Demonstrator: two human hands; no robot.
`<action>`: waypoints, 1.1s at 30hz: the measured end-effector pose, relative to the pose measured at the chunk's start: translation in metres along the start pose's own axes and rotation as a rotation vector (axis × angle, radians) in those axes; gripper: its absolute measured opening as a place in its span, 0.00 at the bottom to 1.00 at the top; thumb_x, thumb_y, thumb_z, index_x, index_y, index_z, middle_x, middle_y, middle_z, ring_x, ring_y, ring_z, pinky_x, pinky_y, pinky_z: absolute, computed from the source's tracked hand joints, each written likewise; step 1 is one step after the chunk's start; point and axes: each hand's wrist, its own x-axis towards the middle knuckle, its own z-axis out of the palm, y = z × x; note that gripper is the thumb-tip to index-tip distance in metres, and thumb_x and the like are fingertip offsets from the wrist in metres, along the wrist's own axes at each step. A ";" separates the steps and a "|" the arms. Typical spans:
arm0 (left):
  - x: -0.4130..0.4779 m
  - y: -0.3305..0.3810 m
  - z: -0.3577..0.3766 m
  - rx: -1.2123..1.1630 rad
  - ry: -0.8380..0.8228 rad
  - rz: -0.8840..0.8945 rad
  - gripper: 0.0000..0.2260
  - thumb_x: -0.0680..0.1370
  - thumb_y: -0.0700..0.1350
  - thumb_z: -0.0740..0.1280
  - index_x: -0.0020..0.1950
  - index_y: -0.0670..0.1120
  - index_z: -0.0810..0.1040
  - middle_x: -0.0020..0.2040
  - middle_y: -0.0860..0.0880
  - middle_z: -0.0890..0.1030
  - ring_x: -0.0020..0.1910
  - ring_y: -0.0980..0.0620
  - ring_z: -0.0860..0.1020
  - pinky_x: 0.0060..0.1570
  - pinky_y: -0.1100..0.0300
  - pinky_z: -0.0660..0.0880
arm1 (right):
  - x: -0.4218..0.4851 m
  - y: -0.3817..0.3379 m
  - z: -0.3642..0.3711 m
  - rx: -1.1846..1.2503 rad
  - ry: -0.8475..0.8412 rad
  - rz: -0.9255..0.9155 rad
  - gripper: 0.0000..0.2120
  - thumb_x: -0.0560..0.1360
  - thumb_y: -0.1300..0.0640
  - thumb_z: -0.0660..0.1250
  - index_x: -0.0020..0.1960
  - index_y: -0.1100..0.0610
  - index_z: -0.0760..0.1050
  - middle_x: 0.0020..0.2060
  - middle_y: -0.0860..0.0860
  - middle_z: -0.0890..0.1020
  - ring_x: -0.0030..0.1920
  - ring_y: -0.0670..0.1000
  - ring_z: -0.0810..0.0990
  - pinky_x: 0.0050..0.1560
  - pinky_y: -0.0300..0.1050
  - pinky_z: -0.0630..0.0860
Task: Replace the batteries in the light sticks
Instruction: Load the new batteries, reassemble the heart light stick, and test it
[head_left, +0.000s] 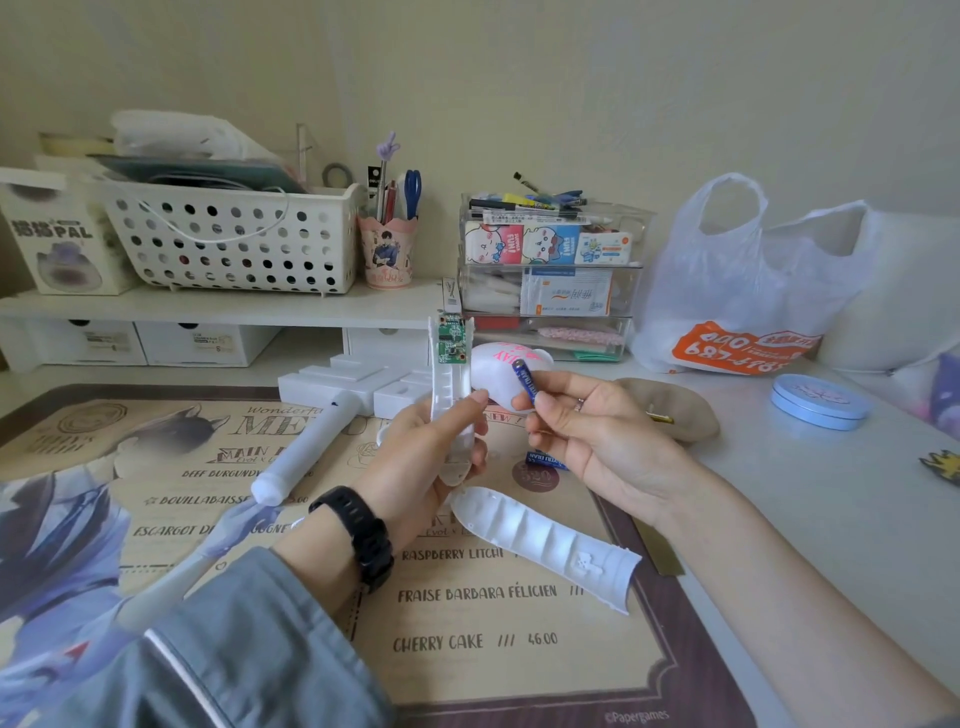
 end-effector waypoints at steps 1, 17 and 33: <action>-0.001 0.001 0.000 -0.009 -0.011 0.020 0.09 0.75 0.45 0.69 0.47 0.40 0.75 0.34 0.47 0.72 0.25 0.53 0.70 0.32 0.60 0.69 | 0.000 0.001 0.000 -0.013 0.003 -0.003 0.12 0.68 0.65 0.65 0.51 0.63 0.77 0.37 0.54 0.83 0.33 0.45 0.78 0.38 0.37 0.77; -0.007 0.006 0.003 -0.048 -0.057 0.092 0.16 0.69 0.36 0.71 0.56 0.35 0.78 0.29 0.53 0.77 0.23 0.57 0.68 0.29 0.66 0.71 | -0.001 0.003 -0.001 -0.102 0.026 -0.052 0.09 0.73 0.72 0.63 0.50 0.64 0.77 0.32 0.51 0.83 0.34 0.47 0.80 0.44 0.38 0.79; -0.004 0.001 0.003 0.062 0.028 0.041 0.06 0.72 0.43 0.70 0.45 0.41 0.79 0.31 0.52 0.80 0.22 0.57 0.67 0.29 0.65 0.68 | -0.002 0.000 0.008 -0.398 0.114 -0.323 0.13 0.69 0.73 0.71 0.46 0.56 0.80 0.36 0.47 0.85 0.38 0.45 0.84 0.41 0.34 0.77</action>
